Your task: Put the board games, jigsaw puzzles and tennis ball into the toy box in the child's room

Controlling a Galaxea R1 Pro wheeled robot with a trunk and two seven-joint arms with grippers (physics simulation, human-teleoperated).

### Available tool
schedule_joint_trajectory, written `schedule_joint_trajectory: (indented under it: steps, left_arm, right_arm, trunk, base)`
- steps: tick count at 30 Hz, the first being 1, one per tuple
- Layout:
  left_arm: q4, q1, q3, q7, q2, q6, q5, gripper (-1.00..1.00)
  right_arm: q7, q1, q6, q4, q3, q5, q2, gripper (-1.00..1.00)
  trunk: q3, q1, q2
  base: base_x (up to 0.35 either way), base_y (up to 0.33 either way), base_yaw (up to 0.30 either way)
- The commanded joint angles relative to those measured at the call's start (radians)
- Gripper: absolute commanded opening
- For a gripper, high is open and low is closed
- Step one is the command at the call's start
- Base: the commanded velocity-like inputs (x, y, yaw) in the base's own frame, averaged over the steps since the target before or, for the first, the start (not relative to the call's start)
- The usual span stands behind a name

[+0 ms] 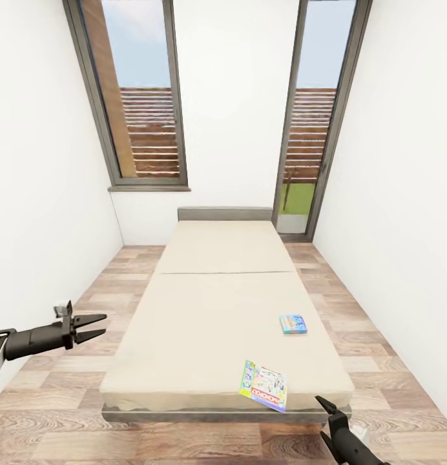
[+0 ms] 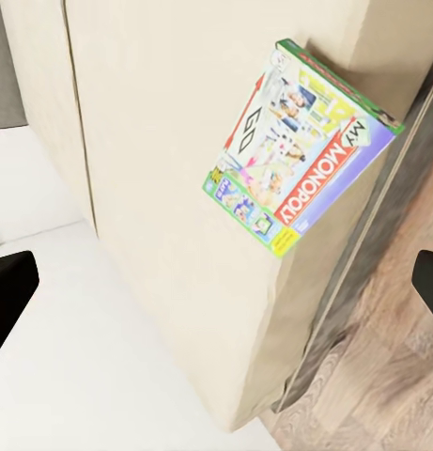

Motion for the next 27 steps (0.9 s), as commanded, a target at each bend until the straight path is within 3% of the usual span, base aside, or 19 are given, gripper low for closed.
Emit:
schedule_joint_trajectory:
  steps: [1, 21, 27]
  left_arm:
    - [-0.001, 0.000, 0.001, -0.006, 0.000, 0.010, -0.003, 1.00]
    - [-0.001, 0.003, 0.000, -0.006, 0.001, 0.011, -0.001, 1.00]
    - [-0.001, 0.003, 0.001, -0.006, 0.012, 0.011, -0.002, 1.00]
  right_arm:
    - [0.002, -0.001, 0.009, 0.000, -0.006, -0.004, 0.000, 1.00]
    - [0.007, -0.001, 0.005, 0.000, -0.004, -0.002, 0.000, 1.00]
    - [0.006, -0.001, 0.004, 0.000, -0.004, -0.001, 0.000, 1.00]
  trunk:
    - [-0.005, 0.004, -0.008]
    - [-0.067, 0.081, -0.148]
    - [-0.086, 0.104, -0.190]
  base:
    - [0.000, 0.000, 0.000]
    - [0.000, 0.000, 0.000]
    - [0.000, 0.000, 0.000]
